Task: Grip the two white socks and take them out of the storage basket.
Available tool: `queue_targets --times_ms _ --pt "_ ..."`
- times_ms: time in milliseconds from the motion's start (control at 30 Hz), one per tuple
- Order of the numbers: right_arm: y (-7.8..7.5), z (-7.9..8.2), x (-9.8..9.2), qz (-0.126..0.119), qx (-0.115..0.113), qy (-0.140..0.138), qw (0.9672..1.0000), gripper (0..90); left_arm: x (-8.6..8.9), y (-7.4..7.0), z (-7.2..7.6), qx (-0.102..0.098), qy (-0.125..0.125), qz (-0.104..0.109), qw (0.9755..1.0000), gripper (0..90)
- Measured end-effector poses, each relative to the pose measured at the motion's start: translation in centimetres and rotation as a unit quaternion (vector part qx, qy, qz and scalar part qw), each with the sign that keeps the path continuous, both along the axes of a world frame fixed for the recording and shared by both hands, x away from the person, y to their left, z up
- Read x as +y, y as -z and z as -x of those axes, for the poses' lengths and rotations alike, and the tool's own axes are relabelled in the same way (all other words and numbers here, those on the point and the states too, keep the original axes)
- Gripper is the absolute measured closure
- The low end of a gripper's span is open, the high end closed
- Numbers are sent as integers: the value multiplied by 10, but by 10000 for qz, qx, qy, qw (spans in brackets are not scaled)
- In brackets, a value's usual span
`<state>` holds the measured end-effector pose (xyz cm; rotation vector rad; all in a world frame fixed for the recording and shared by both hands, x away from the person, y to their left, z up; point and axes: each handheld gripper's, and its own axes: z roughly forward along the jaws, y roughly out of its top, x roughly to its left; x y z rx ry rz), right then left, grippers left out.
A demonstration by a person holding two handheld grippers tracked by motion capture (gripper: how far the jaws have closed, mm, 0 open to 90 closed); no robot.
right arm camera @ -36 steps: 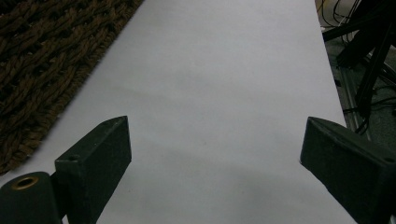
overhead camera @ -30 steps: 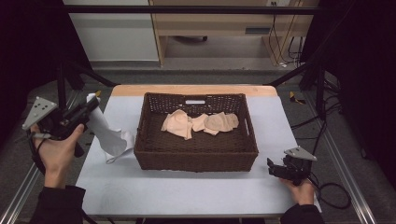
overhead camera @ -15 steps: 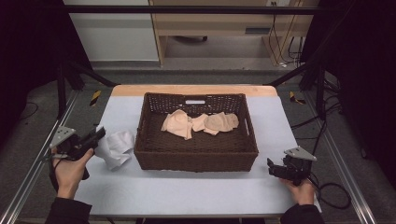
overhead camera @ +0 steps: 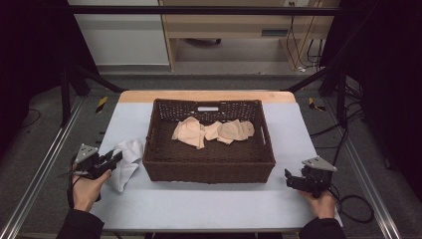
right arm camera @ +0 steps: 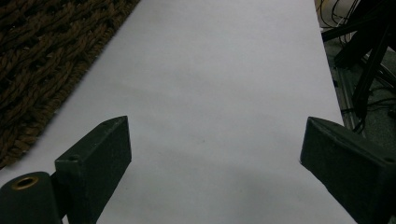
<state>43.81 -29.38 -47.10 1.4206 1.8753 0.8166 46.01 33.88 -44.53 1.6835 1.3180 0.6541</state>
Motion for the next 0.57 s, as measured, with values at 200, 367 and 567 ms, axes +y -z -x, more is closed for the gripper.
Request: queue_targets --times_ms 200,367,567 --pt "0 0 0 -2 -7 1 10000 90 1 -5 5 -203 -68 118 9997 373" --pt "-1 0 -1 -10 -20 -7 10000 90 0 -15 13 -322 -117 177 9993 295" --pt "-2 2 -1 -47 -57 28 10000 90 -2 -19 30 -367 -59 -61 9993 271"
